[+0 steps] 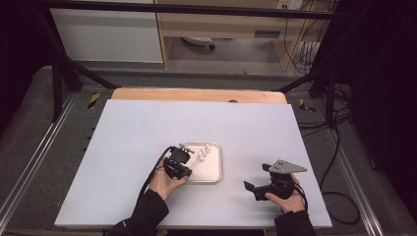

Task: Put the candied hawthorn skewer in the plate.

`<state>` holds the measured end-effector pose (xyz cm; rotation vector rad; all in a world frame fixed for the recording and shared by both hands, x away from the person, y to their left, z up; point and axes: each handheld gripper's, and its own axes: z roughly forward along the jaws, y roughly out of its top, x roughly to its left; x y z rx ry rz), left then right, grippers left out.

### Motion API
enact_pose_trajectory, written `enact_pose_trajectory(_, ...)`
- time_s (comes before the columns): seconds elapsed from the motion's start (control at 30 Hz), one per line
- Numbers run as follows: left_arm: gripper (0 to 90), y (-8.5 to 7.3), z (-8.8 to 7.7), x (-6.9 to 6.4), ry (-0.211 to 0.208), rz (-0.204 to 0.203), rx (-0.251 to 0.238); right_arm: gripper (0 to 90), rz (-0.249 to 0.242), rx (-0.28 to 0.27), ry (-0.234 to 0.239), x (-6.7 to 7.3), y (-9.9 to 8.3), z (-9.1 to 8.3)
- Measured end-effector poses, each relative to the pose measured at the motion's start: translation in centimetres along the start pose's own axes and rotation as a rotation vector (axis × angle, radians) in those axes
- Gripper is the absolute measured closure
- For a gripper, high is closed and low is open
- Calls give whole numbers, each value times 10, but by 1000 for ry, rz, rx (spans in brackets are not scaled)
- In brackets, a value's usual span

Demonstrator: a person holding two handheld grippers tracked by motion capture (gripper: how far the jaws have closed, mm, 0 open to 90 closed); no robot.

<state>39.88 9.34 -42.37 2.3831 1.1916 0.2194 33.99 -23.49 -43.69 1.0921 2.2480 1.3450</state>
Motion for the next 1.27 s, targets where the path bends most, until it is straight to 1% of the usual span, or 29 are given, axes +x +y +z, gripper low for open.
enact_pose_trajectory(0.07, 707, -1, -2, 1, 7, 8, -8, 10, 1, 0, 2, 0, 0, 0)
enact_pose_trajectory(0.17, 612, -3, -9, 2, 7, 22, -46, 10, 2, -1, 2, 0, 0, 0)
enact_pose_trajectory(0.23, 537, -5, -16, 4, 6, 48, -85, 10, 1, -2, 2, 0, 0, 0)
enact_pose_trajectory(0.3, 473, -8, -26, 7, -15, 74, -141, 10, 5, 0, 0, 0, 0, 0)
enact_pose_trajectory(0.33, 438, -10, -29, 9, -20, 80, -154, 10, 4, -1, -1, 0, 0, 1)
enact_pose_trajectory(0.37, 415, -13, -35, 12, -33, 87, -179, 10, 2, -1, -1, 0, 0, 1)
enact_pose_trajectory(0.47, 346, -22, -48, 22, -71, 107, -213, 10, 6, 3, -3, 0, 0, 2)
enact_pose_trajectory(0.53, 307, -31, -55, 30, -82, 114, -249, 9, 5, 7, -4, 0, 0, 2)
enact_pose_trajectory(0.57, 281, -36, -59, 34, -95, 114, -257, 9, 8, 7, -6, 0, 0, 2)
enact_pose_trajectory(0.6, 256, -40, -60, 38, -105, 108, -265, 8, 6, 8, -5, 0, 0, 2)
enact_pose_trajectory(0.63, 231, -48, -63, 43, -117, 108, -284, 8, 7, 8, -5, 0, 0, 3)
enact_pose_trajectory(0.67, 212, -52, -64, 46, -120, 108, -293, 7, 8, 11, -4, 0, 0, 2)
enact_pose_trajectory(0.7, 192, -58, -65, 50, -122, 107, -302, 6, 7, 12, -3, 0, 0, 2)
enact_pose_trajectory(0.77, 134, -71, -66, 58, -112, 103, -320, 6, 13, 16, -7, -1, 0, 2)
enact_pose_trajectory(0.83, 90, -85, -65, 67, -119, 76, -330, 6, 11, 15, -10, -2, 0, 2)
enact_pose_trajectory(0.87, 70, -89, -65, 70, -116, 65, -336, 6, 10, 17, -10, -2, 0, 2)
enact_pose_trajectory(0.9, 57, -98, -64, 75, -99, 51, -343, 6, 11, 18, -10, -2, 0, 2)
enact_pose_trajectory(0.93, 53, -104, -63, 77, -81, 43, -345, 6, 11, 21, -10, -2, -1, 1)
enact_pose_trajectory(1.0, 52, -119, -63, 83, -29, 46, -355, 6, 17, 25, -12, -3, -2, 1)
enact_pose_trajectory(1.03, 53, -128, -63, 87, -12, 39, -364, 5, 13, 26, -13, -4, -2, 1)
enact_pose_trajectory(1.1, 53, -137, -62, 93, -14, 19, -368, 6, 21, 30, -20, -5, -3, 1)
enact_pose_trajectory(1.13, 51, -141, -63, 98, -21, -2, -383, 6, 21, 30, -21, -5, -3, 1)
enact_pose_trajectory(1.2, 58, -144, -65, 101, -39, -25, -408, 6, 20, 31, -18, -5, -4, 1)
enact_pose_trajectory(1.27, 61, -144, -66, 100, -39, -23, -412, 5, 21, 28, -19, -5, -4, 0)
